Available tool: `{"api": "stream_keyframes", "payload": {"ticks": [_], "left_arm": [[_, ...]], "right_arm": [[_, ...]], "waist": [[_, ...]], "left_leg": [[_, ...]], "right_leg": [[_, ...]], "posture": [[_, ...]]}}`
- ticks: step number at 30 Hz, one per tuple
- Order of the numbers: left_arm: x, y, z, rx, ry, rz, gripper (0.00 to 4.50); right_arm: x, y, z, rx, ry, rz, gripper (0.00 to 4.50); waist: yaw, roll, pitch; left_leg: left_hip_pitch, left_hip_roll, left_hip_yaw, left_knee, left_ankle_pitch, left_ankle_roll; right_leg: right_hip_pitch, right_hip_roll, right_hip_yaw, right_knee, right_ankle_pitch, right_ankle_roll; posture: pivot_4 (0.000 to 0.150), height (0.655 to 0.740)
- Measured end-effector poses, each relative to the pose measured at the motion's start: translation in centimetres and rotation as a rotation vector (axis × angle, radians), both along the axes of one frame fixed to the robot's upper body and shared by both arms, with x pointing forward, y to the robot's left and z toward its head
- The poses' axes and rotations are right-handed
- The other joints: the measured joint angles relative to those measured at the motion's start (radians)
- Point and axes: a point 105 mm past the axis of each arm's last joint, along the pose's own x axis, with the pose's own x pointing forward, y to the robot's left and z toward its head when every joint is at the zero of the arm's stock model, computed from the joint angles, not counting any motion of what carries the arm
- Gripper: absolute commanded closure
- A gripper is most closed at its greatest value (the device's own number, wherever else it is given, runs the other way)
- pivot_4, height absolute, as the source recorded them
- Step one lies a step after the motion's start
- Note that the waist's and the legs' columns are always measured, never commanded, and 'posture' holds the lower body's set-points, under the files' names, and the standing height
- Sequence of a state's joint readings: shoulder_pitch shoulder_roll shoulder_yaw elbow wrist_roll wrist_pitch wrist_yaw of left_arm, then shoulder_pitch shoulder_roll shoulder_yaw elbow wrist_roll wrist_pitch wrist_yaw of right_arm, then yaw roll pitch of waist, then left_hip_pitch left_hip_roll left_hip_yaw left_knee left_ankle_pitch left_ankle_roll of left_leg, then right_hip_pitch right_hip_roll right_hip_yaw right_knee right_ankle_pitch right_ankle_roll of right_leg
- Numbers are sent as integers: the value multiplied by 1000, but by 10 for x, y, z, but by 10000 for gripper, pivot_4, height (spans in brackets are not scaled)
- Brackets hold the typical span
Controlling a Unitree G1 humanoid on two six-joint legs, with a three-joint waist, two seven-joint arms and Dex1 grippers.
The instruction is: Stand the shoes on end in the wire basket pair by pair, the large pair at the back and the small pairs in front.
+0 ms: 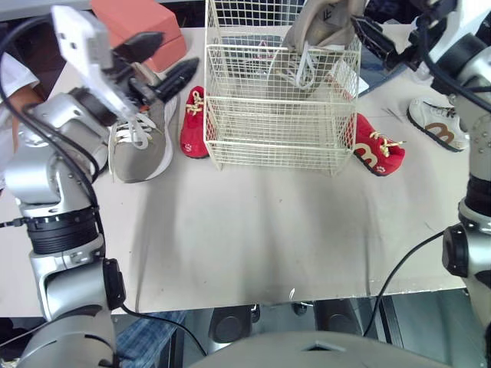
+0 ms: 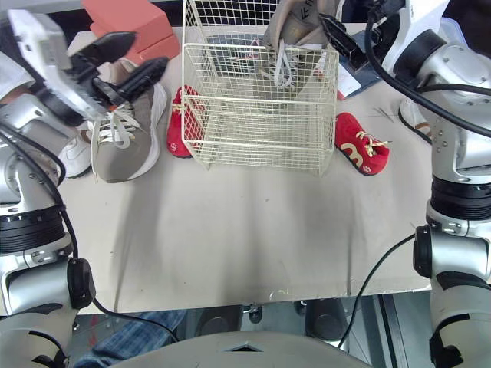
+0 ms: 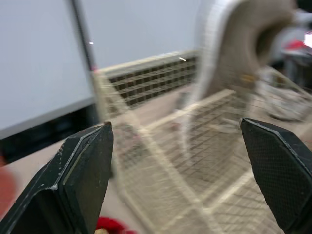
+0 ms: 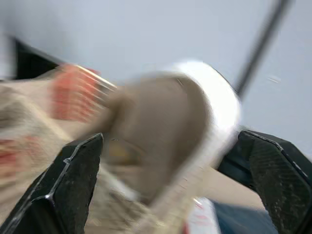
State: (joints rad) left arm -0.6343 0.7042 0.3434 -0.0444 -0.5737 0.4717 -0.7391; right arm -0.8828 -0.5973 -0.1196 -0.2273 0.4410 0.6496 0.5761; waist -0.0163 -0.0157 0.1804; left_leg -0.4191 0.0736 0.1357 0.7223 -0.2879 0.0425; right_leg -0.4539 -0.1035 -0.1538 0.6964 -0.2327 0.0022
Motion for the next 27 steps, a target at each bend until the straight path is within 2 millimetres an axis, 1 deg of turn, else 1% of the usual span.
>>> {"api": "stream_keyframes", "payload": {"ticks": [1, 2, 5, 7, 10, 15, 19, 21, 24, 27], "left_arm": [[2, 7, 0, -18, -2, 26, 0], [5, 20, -1, -45, 5, 75, 0], [16, 58, -15, -86, 75, 212, 0], [21, 82, -29, -123, 136, 297, 0], [27, 109, -51, -172, 223, 380, 0], [32, 134, -70, -233, 350, 422, 0], [36, 152, -83, -310, 484, 442, 0], [37, 156, -91, -315, 529, 453, 0], [39, 151, -108, -319, 634, 413, 0], [41, 148, -111, -302, 676, 402, 0]], "right_arm": [[-6, 5, 0, -3, 4, 53, 475], [-16, 14, 1, -11, 6, 137, 475], [-42, 33, -3, -36, 26, 325, 475], [-51, 40, -13, -49, 67, 389, 475], [-55, 48, -20, -68, 98, 423, 475], [-59, 56, -31, -113, 132, 439, 475], [-60, 59, -32, -153, 119, 428, 475], [-60, 62, -32, -166, 116, 429, 475], [-61, 66, -28, -187, 86, 422, 475], [-61, 68, -28, -196, 73, 419, 475]], "waist": [[0, 0, 0], [0, 0, 0], [1, 0, 0], [3, 0, 0], [5, -1, 0], [5, -3, 0], [3, -4, -1], [2, -4, -1], [2, -4, 0], [2, -7, -1]], "left_leg": [[1, 0, 0, 0, 0, 0], [1, 0, 0, 0, 0, 0], [1, 0, 0, 0, 0, 0], [1, 0, 0, 0, 0, 0], [0, 0, 0, 0, 0, 0], [0, 0, -1, 0, 0, 0], [0, 0, 0, 0, 0, 0], [0, 0, 0, 0, 0, 0], [0, -1, 0, 0, 0, 0], [-1, 0, 0, 0, 0, 0]], "right_leg": [[0, 0, 0, 0, 0, 0], [0, 0, 0, 0, 0, 0], [0, 0, 0, 0, 0, 0], [1, 0, -1, 0, 0, 0], [1, -1, -2, 0, 0, 0], [0, -1, -5, 0, 0, 0], [0, 0, -6, 0, 0, 0], [0, 0, -6, 0, 0, 0], [0, 0, -6, 0, 0, 0], [0, 0, -6, 0, 0, 0]], "posture": [[1500, 6860], [1500, 6860], [1500, 6860], [1500, 6860], [1500, 6860], [1500, 6860], [1500, 6860], [1500, 6860], [1500, 6860], [1500, 6860]]}}
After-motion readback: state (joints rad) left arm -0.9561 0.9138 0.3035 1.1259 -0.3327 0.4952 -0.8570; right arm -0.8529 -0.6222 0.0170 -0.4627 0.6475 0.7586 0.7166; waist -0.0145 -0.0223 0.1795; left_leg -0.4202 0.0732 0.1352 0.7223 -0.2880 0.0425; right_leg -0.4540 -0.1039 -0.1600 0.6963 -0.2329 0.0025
